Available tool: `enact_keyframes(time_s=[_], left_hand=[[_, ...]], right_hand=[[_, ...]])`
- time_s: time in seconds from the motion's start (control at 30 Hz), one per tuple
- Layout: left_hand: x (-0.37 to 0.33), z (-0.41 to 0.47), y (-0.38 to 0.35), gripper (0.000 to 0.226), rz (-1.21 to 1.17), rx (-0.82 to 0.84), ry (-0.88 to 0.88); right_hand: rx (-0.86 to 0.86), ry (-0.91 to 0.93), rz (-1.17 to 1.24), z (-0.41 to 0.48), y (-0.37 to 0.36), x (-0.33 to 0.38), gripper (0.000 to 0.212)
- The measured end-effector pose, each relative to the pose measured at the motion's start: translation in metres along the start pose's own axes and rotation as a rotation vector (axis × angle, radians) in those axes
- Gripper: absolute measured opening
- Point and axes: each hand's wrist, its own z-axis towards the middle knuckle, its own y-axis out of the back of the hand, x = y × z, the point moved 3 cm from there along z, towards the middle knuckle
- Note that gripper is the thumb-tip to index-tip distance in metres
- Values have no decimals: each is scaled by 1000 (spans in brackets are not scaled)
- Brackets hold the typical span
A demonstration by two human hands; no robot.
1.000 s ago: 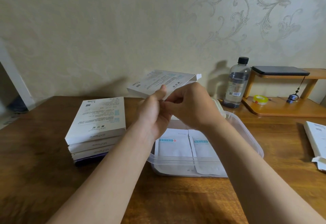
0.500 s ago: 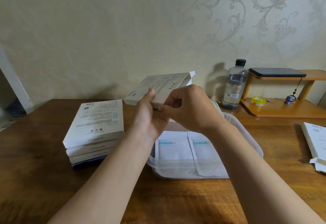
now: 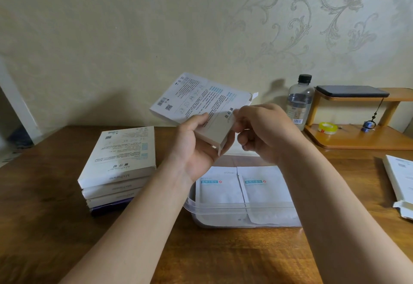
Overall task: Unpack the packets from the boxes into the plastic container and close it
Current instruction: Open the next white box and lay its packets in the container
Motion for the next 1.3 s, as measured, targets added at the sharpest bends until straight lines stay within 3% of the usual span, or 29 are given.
enact_keyframes(time_s=[0.13,0.3,0.57,0.97,1.17,1.3], left_hand=[[3,1,-1,28,109,31,34],[5,4,2,58,85,29,32],[5,4,-5,29,35,39,-51],[4,4,-4,32,70,-86,-126],[5,-4,-13,24,117,-5,-156],[8,-6,-12,28,118,-44,-157]], right_hand=[[58,-42,93,-2,-3,-1,19],[108,-80,220,0,-4,-2,21],[-5,-50,273,7,-3,-8,8],[-109,-13,159,8,-2,-13,37],[-117,30,103,6,1,-10,41],[-143,71,21,5,0,-11,45]])
